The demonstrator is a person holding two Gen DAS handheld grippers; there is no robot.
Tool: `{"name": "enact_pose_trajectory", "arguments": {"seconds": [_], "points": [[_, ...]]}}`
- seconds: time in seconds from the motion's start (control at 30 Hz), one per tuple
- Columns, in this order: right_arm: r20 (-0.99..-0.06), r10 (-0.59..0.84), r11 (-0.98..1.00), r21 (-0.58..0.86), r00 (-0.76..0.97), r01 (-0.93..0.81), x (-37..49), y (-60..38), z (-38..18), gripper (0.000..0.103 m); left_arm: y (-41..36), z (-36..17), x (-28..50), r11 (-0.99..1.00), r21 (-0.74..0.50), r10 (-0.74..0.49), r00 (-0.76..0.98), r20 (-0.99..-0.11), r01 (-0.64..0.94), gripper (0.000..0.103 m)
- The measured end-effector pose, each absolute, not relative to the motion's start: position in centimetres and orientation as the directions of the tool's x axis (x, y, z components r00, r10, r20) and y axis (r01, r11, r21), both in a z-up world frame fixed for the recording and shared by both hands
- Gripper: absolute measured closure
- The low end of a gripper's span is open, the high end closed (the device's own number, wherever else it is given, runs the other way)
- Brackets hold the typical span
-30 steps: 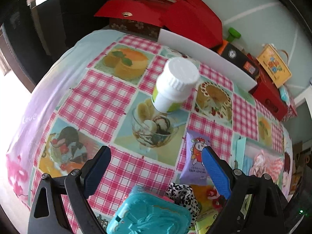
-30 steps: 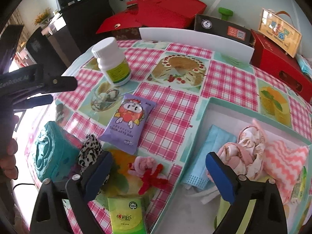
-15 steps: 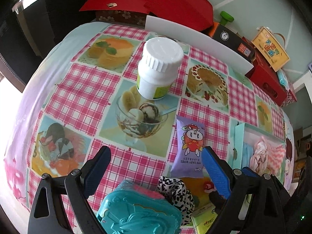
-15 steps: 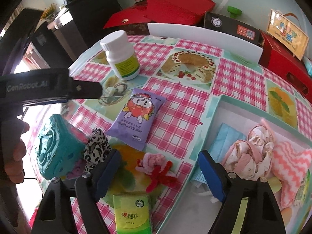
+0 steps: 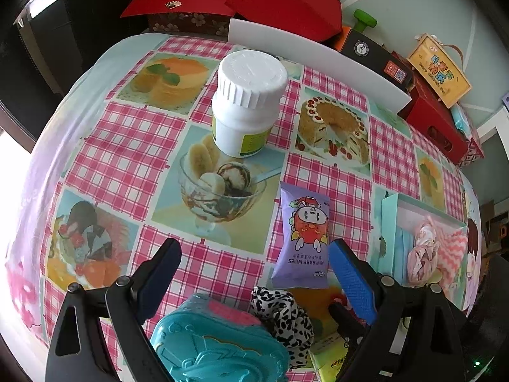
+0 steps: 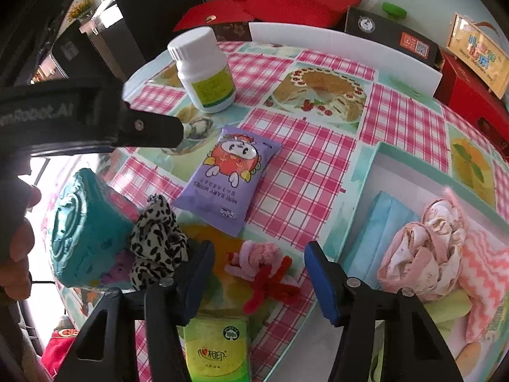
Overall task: Organize soft objects
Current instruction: 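Grasp the purple wipes bag with the left gripper while the right grasps the pink ribbon scrunchie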
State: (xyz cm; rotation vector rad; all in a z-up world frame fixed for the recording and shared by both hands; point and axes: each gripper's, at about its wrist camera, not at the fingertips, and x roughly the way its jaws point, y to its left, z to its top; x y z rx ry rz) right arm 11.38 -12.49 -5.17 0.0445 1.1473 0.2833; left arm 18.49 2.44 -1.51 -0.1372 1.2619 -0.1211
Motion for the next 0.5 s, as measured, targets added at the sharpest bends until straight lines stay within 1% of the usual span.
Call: {"name": "enact_pose_trajectory", "arguments": {"seconds": [0.2,0.37,0.5], "points": [[-0.903,0.242,0.962,0.174,0.356,-0.213,11.4,-12.2,-6.0,0.054,2.3,-1.6,18.5,0.985,-0.169,-0.167,0.299,-0.94,0.018,0.009],[-0.907,0.233,0.962,0.162,0.35,-0.222,11.4,-11.9,-6.4,0.056,2.1,-1.8,18.7,0.985,-0.171,-0.171,0.294,-0.94,0.024,0.009],[-0.904,0.237,0.962,0.167,0.357,-0.215,11.5,-12.1,-6.5,0.06,1.5,-1.9,18.9,0.984,-0.174,-0.177,0.289,-0.941,0.037,0.009]]}}
